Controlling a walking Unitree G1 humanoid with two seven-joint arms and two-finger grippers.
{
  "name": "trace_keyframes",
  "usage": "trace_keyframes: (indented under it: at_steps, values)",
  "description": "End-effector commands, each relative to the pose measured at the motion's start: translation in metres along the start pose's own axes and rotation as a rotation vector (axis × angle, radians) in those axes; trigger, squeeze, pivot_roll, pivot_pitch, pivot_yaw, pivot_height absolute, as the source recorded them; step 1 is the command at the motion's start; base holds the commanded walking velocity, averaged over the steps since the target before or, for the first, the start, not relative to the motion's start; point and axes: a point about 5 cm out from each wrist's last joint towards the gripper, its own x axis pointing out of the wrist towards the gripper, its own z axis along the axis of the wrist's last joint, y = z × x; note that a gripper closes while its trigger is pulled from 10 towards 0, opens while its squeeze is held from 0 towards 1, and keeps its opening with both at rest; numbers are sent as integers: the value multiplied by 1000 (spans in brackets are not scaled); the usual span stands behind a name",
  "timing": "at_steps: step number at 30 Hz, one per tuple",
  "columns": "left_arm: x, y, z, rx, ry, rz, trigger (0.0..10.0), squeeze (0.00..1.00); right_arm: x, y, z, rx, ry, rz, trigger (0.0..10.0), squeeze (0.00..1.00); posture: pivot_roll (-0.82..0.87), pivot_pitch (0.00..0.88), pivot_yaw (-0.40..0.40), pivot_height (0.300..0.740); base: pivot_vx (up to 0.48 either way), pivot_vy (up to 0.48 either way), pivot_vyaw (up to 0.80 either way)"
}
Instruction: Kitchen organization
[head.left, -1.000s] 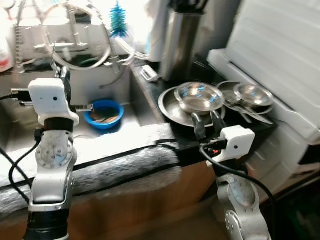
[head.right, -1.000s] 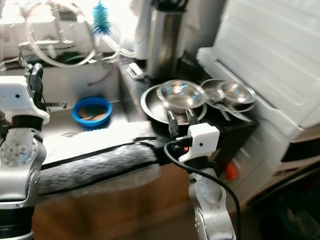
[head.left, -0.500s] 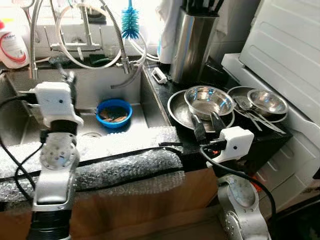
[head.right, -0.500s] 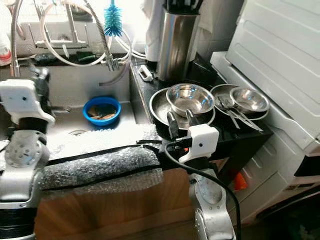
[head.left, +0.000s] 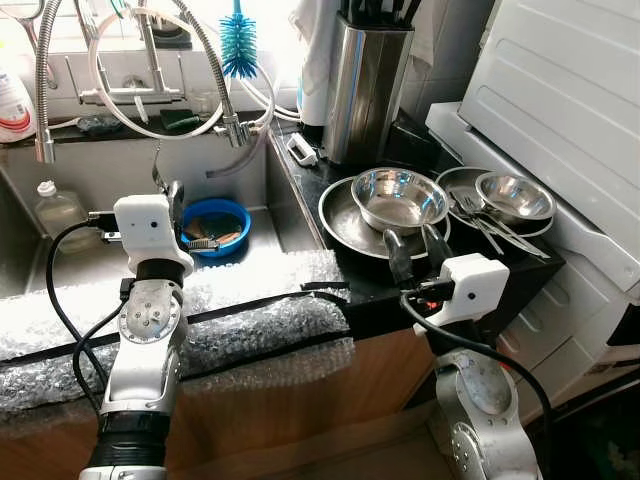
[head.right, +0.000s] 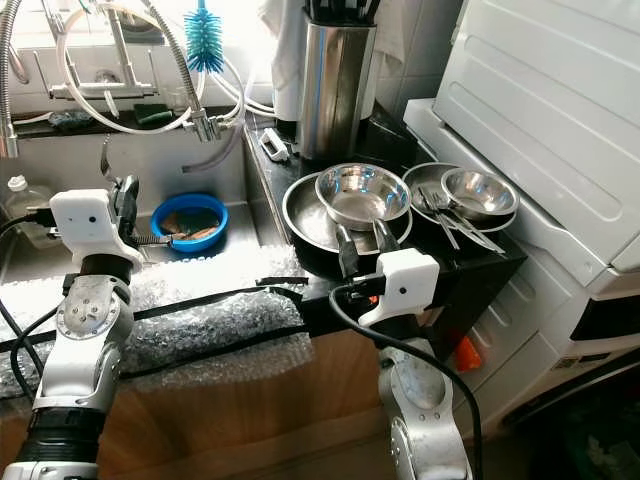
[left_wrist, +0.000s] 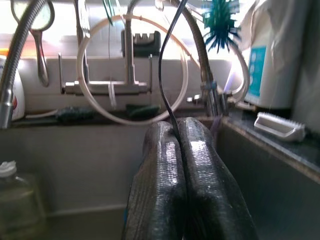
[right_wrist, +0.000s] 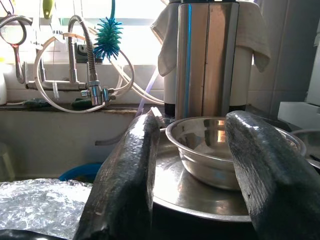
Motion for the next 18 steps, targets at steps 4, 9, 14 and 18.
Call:
trace_keyframes:
  at_steps: [4, 9, 14, 18]
  values:
    - [-3, 4, -5, 30, 18, 12, 10000, 0, -1, -1, 0, -7, 1, -7, 10000, 0, -51, 0, -59, 727, 0, 0, 0]
    - [-2, 6, -5, 42, 15, 21, 10000, 918, -1, 0, -1, -8, 5, -2, 10000, 0, -52, 0, -58, 727, 0, 0, 0]
    - [-2, 5, -4, 42, 7, 16, 10000, 957, -1, 0, -2, -7, 11, -4, 10000, 0, -53, 0, -54, 727, 0, 0, 0]
    - [-2, 5, -3, 41, 3, 15, 10000, 953, -1, 1, -3, -6, 13, 1, 10000, 0, -53, 0, -54, 727, 0, 0, 0]
